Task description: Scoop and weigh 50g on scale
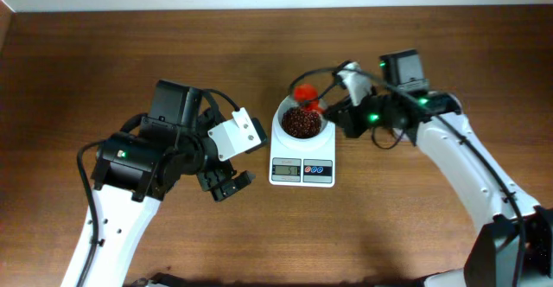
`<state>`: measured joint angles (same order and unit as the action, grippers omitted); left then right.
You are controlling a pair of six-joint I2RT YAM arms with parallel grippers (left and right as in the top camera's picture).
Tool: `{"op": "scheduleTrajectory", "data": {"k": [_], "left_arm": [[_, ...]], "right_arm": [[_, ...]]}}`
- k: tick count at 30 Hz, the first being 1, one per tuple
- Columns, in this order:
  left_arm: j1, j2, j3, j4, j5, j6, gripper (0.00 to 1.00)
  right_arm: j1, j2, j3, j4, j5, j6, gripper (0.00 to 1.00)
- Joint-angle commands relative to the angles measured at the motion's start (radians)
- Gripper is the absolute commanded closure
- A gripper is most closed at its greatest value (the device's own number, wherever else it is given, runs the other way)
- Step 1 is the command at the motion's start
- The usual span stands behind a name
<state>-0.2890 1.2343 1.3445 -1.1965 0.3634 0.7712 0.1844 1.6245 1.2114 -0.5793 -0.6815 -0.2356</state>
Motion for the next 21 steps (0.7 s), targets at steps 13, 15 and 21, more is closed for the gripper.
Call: {"op": "scheduleTrajectory", "data": {"k": [13, 15, 21], "left_arm": [[0.005, -0.003, 0.016, -0.002, 0.014, 0.020, 0.01], [0.005, -0.003, 0.016, -0.002, 0.014, 0.020, 0.01], [0.005, -0.003, 0.016, -0.002, 0.014, 0.020, 0.01]], "right_arm": [[-0.469, -0.168, 0.021, -0.302, 0.291, -0.101, 0.96], [-0.462, -0.188, 0.021, -0.309, 0.396, -0.101, 0.96], [-0.386, -0.187, 0.020, -0.329, 0.666, -0.074, 0.96]]}}
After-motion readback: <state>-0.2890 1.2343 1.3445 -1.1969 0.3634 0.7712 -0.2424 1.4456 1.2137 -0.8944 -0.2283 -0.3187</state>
